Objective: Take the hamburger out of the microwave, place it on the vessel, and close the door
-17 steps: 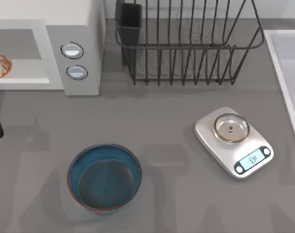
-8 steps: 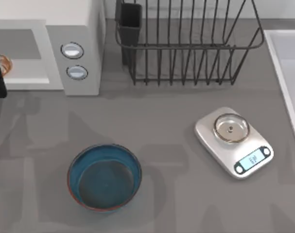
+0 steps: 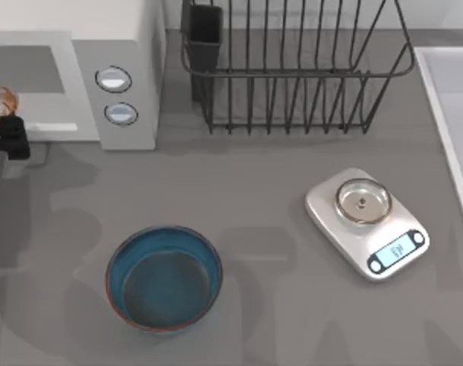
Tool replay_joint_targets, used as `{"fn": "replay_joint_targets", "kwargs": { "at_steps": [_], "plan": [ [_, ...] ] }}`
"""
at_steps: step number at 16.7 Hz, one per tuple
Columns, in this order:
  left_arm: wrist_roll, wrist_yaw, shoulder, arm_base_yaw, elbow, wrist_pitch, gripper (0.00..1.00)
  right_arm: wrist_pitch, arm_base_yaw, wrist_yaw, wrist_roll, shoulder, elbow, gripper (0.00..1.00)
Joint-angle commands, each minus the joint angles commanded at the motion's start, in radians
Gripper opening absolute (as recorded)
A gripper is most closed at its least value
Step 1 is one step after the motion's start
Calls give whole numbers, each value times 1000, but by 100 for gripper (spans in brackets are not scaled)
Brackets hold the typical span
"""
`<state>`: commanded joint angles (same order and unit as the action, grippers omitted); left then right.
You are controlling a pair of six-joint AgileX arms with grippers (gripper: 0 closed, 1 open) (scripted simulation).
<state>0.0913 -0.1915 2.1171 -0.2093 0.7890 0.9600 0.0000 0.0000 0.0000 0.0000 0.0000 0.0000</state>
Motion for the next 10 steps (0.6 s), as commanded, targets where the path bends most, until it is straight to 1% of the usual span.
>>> {"fn": "replay_joint_targets", "kwargs": {
  "at_steps": [5, 10],
  "plan": [
    [-1, -22, 227, 4, 115, 108, 100, 0, 0, 0, 0, 0, 0, 100],
    [-4, -30, 344, 16, 185, 166, 100, 0, 0, 0, 0, 0, 0, 100]
  ]
}}
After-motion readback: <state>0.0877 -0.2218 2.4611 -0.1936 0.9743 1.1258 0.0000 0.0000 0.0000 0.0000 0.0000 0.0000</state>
